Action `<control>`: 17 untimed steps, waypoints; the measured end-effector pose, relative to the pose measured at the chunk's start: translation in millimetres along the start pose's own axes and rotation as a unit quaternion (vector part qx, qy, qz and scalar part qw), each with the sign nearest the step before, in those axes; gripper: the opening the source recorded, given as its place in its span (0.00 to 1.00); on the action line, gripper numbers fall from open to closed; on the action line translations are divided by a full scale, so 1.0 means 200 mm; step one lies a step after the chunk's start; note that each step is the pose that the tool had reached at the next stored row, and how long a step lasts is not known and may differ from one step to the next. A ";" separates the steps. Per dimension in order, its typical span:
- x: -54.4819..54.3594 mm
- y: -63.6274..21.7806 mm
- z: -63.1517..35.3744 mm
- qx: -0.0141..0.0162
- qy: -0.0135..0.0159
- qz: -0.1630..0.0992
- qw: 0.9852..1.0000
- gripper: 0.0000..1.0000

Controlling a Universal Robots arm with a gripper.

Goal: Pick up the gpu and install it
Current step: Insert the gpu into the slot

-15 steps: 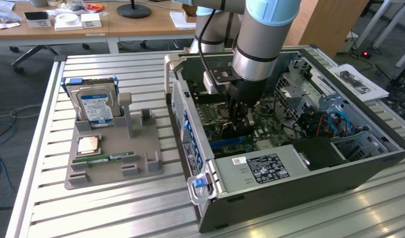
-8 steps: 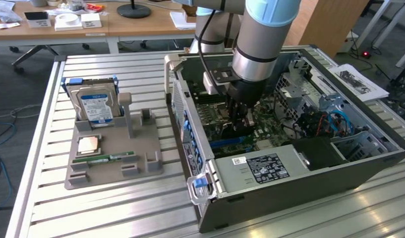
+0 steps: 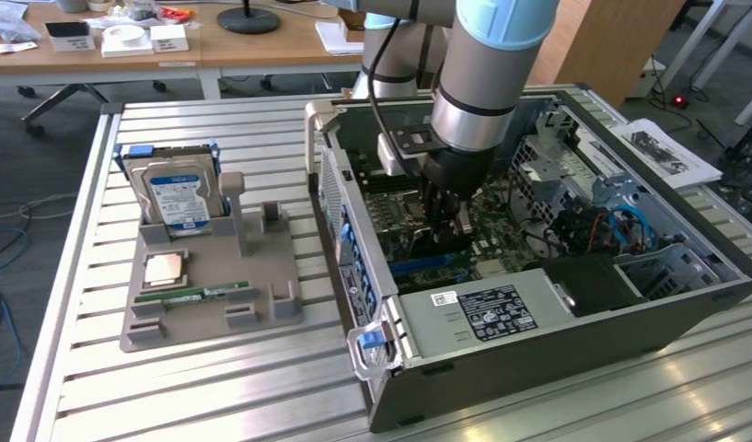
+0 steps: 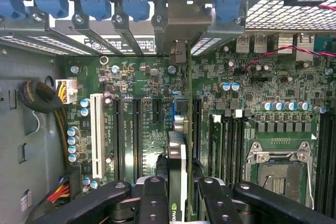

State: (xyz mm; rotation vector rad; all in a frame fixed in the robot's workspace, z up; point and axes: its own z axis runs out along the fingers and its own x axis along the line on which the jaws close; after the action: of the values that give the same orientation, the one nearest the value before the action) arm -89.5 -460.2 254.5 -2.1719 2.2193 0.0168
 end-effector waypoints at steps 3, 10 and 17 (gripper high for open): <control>0.00 -0.001 0.000 0.000 0.000 0.000 1.000 0.27; 0.00 -0.003 0.000 0.000 0.000 0.000 1.000 0.27; 0.00 -0.006 0.000 0.000 0.000 0.000 1.000 0.27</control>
State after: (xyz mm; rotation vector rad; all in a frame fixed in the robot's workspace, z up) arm -88.4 -460.2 254.5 -2.1718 2.2194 0.0168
